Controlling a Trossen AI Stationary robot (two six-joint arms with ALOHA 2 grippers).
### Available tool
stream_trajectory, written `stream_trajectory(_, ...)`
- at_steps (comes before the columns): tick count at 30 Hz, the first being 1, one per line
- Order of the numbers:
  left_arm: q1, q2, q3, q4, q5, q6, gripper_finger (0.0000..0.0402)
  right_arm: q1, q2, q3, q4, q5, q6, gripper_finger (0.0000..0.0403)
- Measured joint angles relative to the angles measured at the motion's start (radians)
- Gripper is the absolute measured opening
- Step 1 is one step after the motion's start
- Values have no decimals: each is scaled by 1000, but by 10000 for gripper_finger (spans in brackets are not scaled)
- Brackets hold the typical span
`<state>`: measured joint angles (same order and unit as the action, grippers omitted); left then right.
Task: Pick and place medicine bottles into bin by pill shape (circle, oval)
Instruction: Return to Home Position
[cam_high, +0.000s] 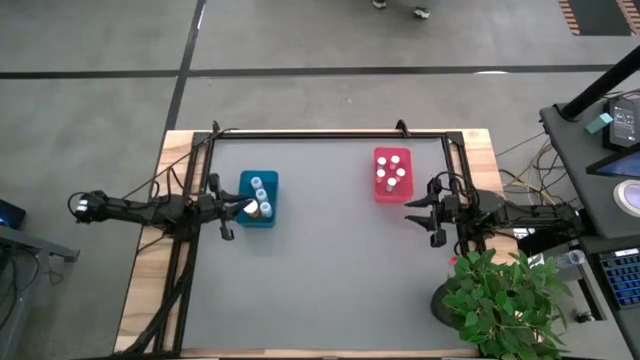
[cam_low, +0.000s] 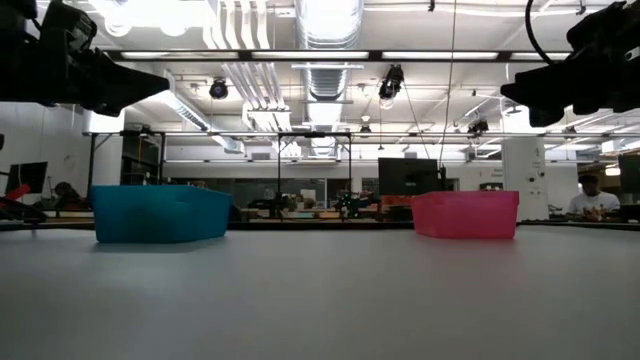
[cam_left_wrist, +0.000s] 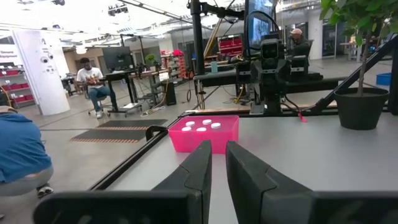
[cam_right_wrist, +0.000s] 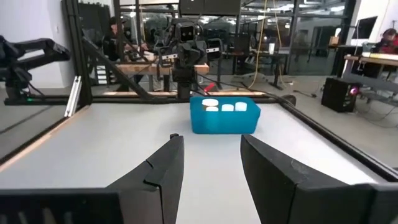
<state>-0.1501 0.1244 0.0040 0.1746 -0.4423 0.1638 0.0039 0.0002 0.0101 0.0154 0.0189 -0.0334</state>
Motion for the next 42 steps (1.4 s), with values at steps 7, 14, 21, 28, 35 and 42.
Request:
stream_trajectory(7, 0, 16, 0, 0, 0, 0, 28, 0, 0, 0, 0, 0, 8, 148)
stream_trajectory(14, 0, 34, 0, 0, 0, 0, 28, 0, 0, 0, 0, 0, 8, 148)
stream_trajectory(21, 0, 51, 0, 0, 0, 0, 28, -1, 0, 0, 0, 0, 8, 148)
stream_trajectory(28, 0, 66, 0, 0, 0, 0, 28, -1, 3, 0, 0, 1, 8, 148)
stream_trajectory(35, 0, 81, 0, 0, 0, 0, 28, -1, 3, 0, 1, 1, 8, 148)
stream_trajectory(42, 0, 92, 0, 0, 0, 0, 28, -1, 3, 0, 2, 1, 8, 148)
